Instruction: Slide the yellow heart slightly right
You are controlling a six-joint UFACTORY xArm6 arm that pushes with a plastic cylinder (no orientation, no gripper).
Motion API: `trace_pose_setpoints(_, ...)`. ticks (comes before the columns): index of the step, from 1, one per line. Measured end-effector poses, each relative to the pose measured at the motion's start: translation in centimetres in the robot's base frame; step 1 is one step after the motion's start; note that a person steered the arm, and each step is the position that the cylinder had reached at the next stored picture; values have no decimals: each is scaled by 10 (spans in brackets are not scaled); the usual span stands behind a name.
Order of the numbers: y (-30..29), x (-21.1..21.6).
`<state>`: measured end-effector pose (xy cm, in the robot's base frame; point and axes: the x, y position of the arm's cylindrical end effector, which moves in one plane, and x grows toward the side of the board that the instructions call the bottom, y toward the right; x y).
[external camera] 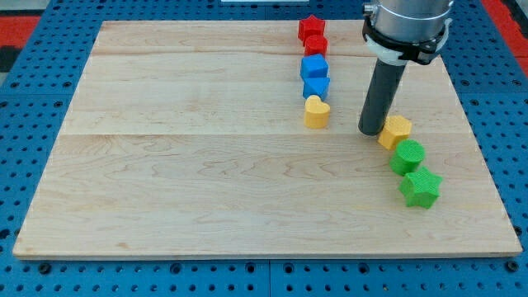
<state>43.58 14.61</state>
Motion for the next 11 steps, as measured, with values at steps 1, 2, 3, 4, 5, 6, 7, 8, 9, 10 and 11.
trace_pose_setpoints(1,-1,0)
trace_pose_setpoints(2,-19,6)
trace_pose_setpoints(3,-43,19)
trace_pose_setpoints(4,-81,19)
trace_pose_setpoints(5,-118,13)
trace_pose_setpoints(6,-135,-1)
trace_pose_setpoints(7,-131,-25)
trace_pose_setpoints(8,-107,-28)
trace_pose_setpoints(9,-82,-28)
trace_pose_setpoints(10,-55,-30)
trace_pose_setpoints(11,-36,-30)
